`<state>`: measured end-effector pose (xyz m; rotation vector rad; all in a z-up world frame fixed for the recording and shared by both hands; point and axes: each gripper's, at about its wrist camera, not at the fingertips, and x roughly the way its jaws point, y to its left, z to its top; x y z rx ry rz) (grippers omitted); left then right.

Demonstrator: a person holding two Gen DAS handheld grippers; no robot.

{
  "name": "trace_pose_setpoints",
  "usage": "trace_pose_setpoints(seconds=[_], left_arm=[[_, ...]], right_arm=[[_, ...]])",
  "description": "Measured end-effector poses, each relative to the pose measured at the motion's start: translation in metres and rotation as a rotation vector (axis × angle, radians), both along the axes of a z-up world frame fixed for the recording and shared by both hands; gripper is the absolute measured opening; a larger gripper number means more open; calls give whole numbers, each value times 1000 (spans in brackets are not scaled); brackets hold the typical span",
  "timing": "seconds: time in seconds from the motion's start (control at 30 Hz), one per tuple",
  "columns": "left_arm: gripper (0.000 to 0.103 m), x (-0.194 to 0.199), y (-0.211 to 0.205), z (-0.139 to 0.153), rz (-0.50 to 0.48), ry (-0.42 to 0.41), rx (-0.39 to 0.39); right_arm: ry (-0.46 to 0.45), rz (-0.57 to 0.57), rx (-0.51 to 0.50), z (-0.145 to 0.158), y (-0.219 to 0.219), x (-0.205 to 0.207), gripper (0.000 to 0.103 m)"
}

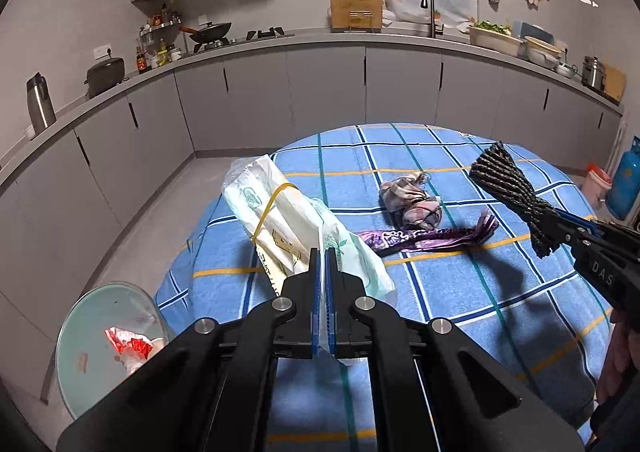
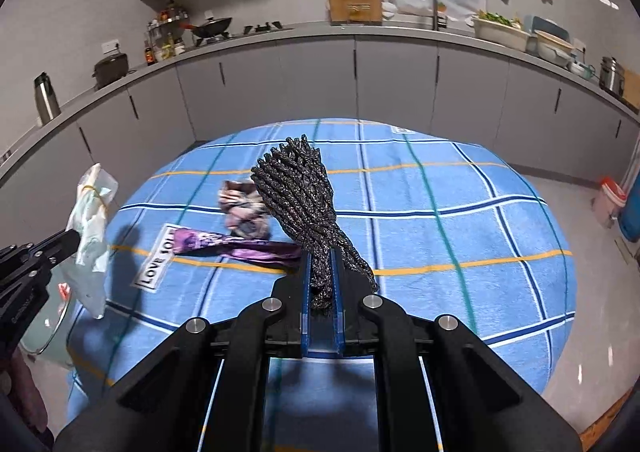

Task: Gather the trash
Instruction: 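Carry the mesh net and white bag bundle over the teal bin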

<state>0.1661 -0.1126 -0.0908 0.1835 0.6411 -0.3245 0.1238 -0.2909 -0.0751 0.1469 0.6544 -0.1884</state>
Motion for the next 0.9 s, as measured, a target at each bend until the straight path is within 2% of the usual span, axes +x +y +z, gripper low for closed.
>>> trace_pose_setpoints(seconds=[0.3, 0.9], left_arm=[[3, -4, 22, 6, 36, -11, -12], [3, -16, 51, 14, 98, -33, -21]], right_arm=[[-17, 80, -15, 7, 36, 2, 10], [-31, 185, -27, 15, 82, 6, 10]])
